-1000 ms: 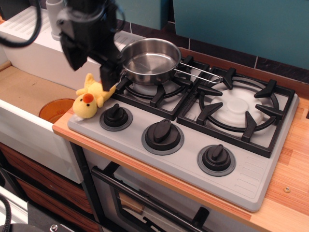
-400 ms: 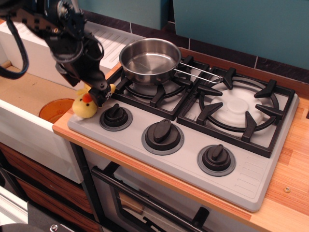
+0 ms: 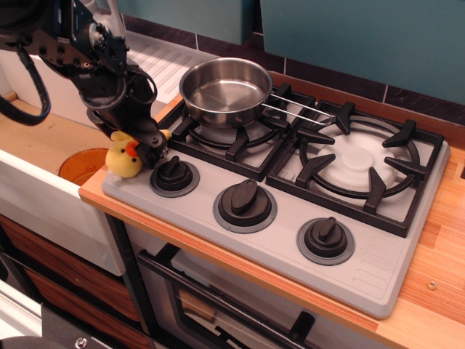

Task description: Put stuffedduck in pan

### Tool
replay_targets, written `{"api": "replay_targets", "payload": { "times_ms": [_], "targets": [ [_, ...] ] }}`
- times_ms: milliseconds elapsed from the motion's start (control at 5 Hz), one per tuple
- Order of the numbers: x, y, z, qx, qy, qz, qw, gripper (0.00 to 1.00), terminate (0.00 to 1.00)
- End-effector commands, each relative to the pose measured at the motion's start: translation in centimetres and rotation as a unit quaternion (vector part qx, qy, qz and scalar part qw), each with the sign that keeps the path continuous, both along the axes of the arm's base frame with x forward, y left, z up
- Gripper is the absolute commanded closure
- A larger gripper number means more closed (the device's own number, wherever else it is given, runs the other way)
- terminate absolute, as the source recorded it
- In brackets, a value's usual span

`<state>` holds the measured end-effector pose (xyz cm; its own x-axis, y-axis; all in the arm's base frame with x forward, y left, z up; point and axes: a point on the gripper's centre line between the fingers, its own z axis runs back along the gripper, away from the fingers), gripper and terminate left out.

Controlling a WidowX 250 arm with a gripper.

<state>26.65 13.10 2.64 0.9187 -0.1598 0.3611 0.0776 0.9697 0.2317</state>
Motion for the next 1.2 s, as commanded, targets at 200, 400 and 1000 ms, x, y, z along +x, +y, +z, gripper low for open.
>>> {"api": "replay_targets", "payload": {
  "times_ms": [200,400,1000],
  "targets": [
    [0.0,-2.1,3.3,0.031,0.058,0.036,0.9972,1.0,0.0],
    [0.4,-2.8,5.8,0.041,0.072,0.043,0.9956,1.0,0.0],
    [6.1,-5.9,12.4,0.064,0.08,0.023,0.9945,1.0,0.0]
  ]
}}
